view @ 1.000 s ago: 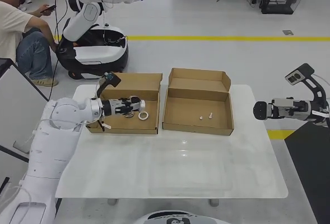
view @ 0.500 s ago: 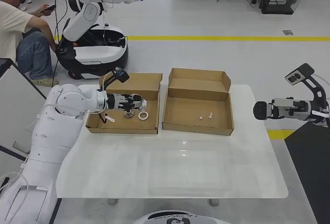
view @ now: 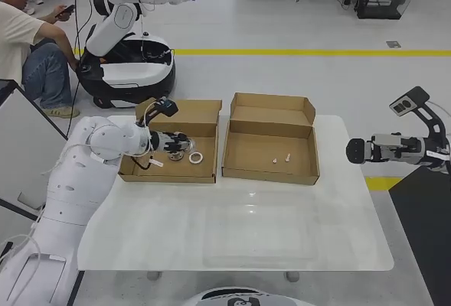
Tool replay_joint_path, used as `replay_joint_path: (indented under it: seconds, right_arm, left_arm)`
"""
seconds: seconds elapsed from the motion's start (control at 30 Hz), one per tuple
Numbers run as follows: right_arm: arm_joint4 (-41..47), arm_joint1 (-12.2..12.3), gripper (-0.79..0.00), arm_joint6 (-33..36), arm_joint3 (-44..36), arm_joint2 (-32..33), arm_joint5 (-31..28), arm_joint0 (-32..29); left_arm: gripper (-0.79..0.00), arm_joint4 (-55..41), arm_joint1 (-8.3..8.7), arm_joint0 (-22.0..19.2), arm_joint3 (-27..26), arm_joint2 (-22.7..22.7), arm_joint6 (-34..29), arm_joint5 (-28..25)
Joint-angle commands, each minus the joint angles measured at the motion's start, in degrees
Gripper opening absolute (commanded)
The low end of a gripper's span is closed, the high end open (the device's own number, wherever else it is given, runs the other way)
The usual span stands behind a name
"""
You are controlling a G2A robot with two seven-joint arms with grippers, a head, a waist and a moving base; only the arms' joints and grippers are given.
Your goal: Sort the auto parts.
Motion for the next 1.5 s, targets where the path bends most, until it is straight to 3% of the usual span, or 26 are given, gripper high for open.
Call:
replay_joint_path:
  seconds: [0.0, 0.37, 0.7, 1.47]
  right_arm:
    - [0.0, 0.0, 0.000, 0.0, 0.0, 0.0, 0.0, 0.0]
    - [0.0, 0.0, 0.000, 0.0, 0.0, 0.0, 0.0, 0.0]
    - [0.0, 0.0, 0.000, 0.0, 0.0, 0.0, 0.0, 0.0]
    - [0.0, 0.0, 0.000, 0.0, 0.0, 0.0, 0.0, 0.0]
  left_arm:
    - [-0.785, 2.8, 0.06, -0.7, 1.0, 1.0, -2.1, 2.0]
    - [-0.785, 12.3, -0.24, -3.8, 6.4, 5.6, -6.6, 10.2]
    - [-0.785, 20.7, -0.96, -5.5, 10.1, 9.6, -4.7, 15.5]
    - [-0.785, 30.3, -3.98, -9.3, 19.8, 16.9, -1.6, 20.7]
